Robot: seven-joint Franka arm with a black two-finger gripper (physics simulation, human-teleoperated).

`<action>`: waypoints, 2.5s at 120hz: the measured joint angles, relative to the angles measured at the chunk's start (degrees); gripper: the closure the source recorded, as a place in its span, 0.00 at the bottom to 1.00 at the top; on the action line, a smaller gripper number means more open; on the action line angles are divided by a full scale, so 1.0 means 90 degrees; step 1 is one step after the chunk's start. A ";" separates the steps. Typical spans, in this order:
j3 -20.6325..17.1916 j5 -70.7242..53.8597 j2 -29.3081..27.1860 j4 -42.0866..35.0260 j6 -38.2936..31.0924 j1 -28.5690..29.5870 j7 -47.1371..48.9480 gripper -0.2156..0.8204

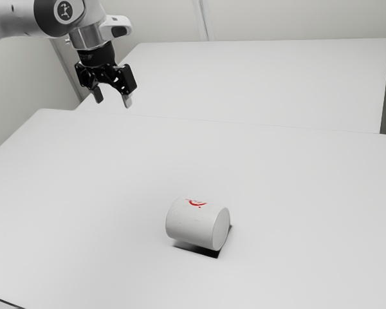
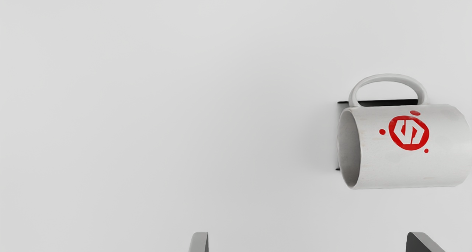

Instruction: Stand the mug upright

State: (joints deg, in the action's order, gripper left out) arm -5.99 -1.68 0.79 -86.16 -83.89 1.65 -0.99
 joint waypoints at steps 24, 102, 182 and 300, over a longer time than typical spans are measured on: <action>-0.0008 0.0011 -0.0016 -0.0030 -0.0011 0.0023 0.0006 0.23; 0.0209 0.1544 -0.0715 -0.2429 -0.1395 0.0019 -0.0251 0.23; 0.0387 0.4290 -0.0779 -0.4997 -0.3805 0.0002 -0.1843 0.23; 0.0392 0.8592 -0.0300 -0.6230 -0.4227 -0.0044 -0.5512 0.24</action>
State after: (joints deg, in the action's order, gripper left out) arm -2.46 75.65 -1.91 -142.22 -121.93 1.25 -50.60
